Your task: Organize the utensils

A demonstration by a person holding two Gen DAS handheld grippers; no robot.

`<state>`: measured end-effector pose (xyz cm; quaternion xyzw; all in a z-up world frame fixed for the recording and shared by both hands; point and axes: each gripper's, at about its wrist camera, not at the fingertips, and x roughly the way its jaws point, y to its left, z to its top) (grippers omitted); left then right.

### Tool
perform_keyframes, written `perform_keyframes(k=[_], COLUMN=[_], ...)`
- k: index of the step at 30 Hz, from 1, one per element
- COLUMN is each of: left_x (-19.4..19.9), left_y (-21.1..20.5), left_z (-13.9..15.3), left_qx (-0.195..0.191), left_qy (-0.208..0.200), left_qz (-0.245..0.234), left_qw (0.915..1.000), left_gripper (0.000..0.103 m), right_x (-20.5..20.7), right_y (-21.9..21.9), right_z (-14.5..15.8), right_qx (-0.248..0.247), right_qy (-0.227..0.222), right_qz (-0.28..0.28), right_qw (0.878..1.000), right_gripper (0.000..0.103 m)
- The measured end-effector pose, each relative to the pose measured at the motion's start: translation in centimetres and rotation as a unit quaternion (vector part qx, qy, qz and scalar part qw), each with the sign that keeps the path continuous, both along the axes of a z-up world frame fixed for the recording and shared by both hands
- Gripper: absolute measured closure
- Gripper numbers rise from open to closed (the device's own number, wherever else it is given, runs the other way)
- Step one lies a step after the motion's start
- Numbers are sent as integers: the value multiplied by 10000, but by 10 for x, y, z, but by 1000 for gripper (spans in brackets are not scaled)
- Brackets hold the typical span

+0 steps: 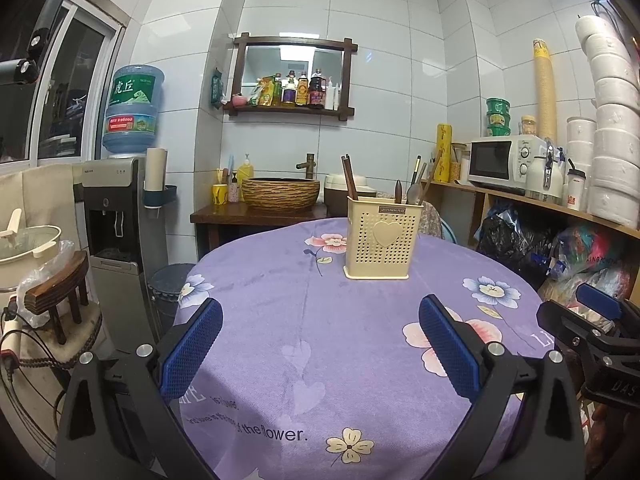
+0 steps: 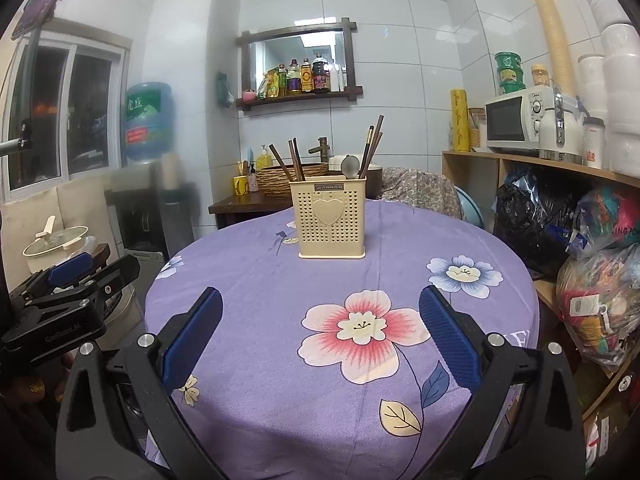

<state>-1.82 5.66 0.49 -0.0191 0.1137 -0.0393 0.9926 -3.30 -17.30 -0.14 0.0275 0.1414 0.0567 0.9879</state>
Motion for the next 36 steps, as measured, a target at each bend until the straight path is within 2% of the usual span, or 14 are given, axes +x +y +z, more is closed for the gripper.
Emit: perform_keyframes(k=[36], left_x=[-3], left_y=[7], left_z=[5], left_qx=[34], left_qy=[-42], left_qz=[6], left_qw=[10000], left_gripper=[5], right_x=[1], right_y=[-2], right_z=[-1], right_qx=[-45], right_qy=[33], right_qz=[-18], right_qw=[10000], right_gripper=[6])
